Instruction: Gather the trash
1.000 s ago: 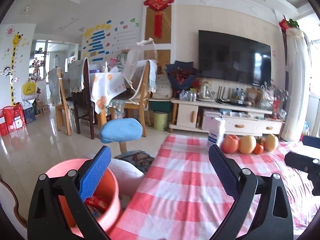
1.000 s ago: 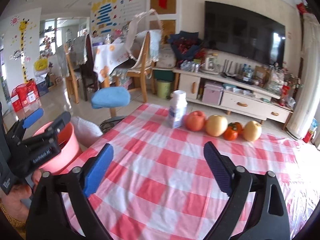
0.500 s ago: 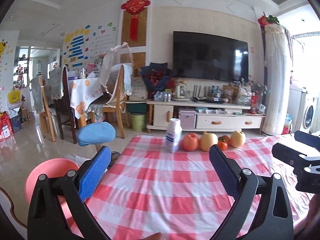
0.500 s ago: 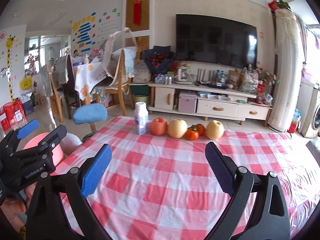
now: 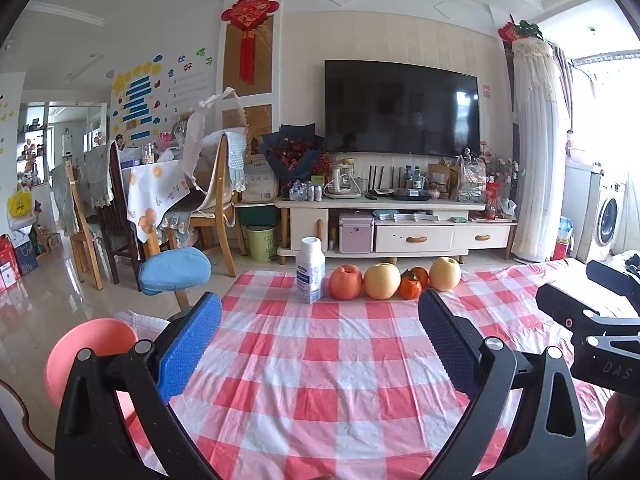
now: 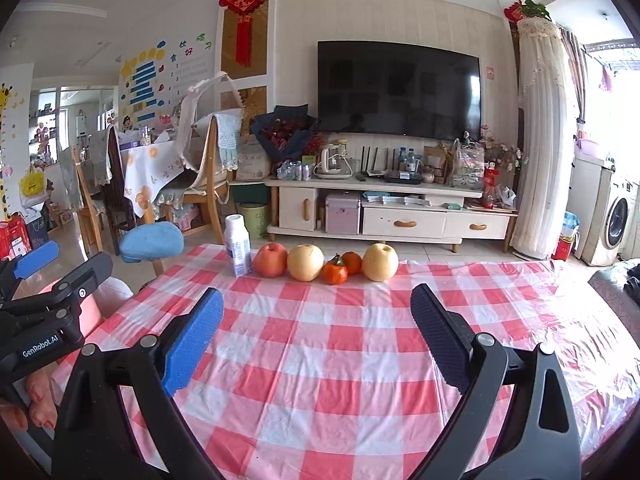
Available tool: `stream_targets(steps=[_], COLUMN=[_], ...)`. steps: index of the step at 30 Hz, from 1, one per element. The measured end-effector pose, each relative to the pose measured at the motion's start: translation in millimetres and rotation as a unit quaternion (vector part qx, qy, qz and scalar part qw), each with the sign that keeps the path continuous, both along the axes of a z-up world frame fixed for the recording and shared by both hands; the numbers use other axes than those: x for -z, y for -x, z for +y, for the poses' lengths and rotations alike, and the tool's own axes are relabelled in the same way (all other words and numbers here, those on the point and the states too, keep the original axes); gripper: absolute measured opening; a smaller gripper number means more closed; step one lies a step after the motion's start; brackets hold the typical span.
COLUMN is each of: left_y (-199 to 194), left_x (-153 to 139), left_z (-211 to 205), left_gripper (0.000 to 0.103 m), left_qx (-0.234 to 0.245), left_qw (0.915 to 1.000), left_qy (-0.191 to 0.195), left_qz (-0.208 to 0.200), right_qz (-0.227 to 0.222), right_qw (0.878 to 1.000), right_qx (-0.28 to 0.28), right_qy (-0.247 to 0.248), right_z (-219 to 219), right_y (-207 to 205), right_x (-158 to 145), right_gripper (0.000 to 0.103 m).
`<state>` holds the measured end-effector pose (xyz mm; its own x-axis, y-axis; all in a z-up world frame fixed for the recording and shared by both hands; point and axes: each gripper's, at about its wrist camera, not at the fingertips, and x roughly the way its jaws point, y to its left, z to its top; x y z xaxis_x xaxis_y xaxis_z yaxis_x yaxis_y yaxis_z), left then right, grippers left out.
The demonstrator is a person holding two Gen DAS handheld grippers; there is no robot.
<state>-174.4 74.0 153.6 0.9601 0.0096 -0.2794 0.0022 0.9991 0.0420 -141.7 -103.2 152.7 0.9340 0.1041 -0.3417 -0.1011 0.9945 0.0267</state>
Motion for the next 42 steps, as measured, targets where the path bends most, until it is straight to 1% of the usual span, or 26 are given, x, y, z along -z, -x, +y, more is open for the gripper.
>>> stream_targets(steps=[5, 9, 14, 19, 23, 36, 42], left_y=[-2, -3, -5, -9, -10, -14, -23], left_x=[1, 3, 3, 7, 7, 12, 20], left_z=[-17, -25, -28, -38, -39, -41, -42], left_gripper=[0.098, 0.098, 0.098, 0.098, 0.098, 0.098, 0.098], left_qx=[0.006, 0.007, 0.008, 0.009, 0.009, 0.006, 0.006], left_qw=[0.9999, 0.9999, 0.9999, 0.9998, 0.9998, 0.9998, 0.9996], left_qy=[-0.010, -0.011, -0.011, -0.016, -0.014, -0.013, -0.017], left_qz=[0.002, 0.003, 0.005, 0.008, 0.007, 0.010, 0.022], right_qz=[0.000, 0.004, 0.002, 0.002, -0.001, 0.004, 0.017], right_qw=[1.000, 1.000, 1.000, 1.000, 0.999, 1.000, 0.999], right_qx=[0.010, 0.019, 0.024, 0.025, 0.028, 0.026, 0.025], right_qy=[0.002, 0.001, 0.002, 0.013, 0.019, 0.016, 0.020], right_z=[-13, -23, -26, -26, -25, -27, -28], right_y=[-1, -4, -4, -5, -5, -7, -15], right_x=[4, 8, 10, 13, 14, 15, 25], right_gripper=[0.095, 0.095, 0.095, 0.095, 0.095, 0.095, 0.095])
